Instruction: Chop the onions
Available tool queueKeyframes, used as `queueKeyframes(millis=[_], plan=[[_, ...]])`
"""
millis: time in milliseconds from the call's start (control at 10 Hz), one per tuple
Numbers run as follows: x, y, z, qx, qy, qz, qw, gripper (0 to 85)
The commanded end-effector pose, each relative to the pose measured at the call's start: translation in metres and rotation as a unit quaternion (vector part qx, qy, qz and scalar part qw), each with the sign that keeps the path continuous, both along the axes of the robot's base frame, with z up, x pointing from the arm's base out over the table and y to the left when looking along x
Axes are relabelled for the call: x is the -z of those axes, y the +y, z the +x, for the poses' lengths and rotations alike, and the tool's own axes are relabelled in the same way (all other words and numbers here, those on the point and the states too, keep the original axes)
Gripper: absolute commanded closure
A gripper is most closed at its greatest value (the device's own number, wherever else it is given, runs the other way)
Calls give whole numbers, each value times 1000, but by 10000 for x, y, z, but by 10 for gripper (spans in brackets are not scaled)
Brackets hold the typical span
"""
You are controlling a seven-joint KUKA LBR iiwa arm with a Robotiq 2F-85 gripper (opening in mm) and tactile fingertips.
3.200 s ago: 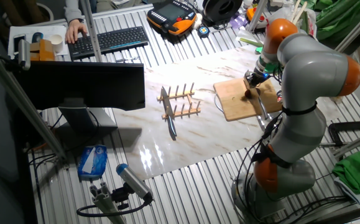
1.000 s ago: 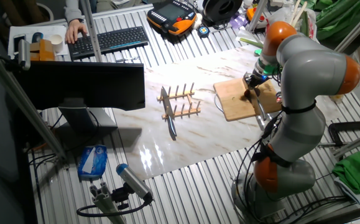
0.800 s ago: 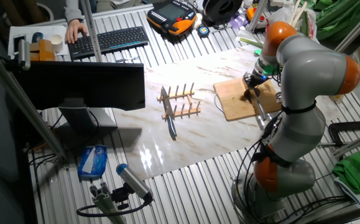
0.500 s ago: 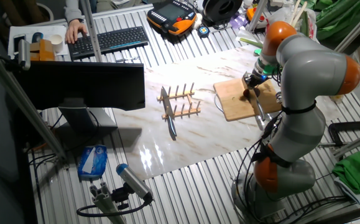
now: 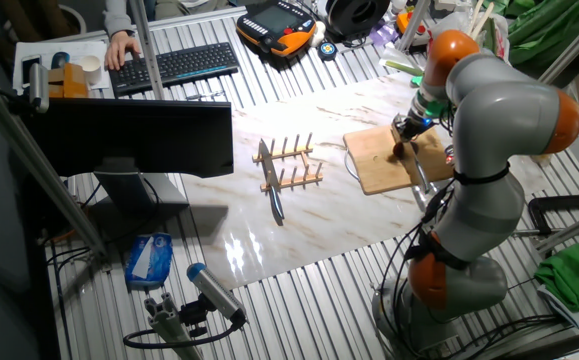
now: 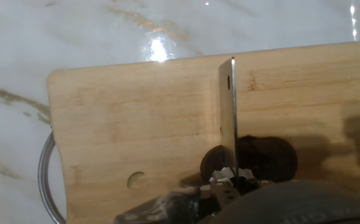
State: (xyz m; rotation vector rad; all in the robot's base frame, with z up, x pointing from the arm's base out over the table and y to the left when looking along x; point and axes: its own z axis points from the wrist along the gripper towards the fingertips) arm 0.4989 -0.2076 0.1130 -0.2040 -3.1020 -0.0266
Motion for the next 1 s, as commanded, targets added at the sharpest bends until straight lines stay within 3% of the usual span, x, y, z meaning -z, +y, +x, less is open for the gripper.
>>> queueKeyframes(millis=[0, 900], plan=[[-60, -15, -13, -1, 5, -1, 1000, 843], [-226, -71, 3, -6, 15, -8, 1000, 843]])
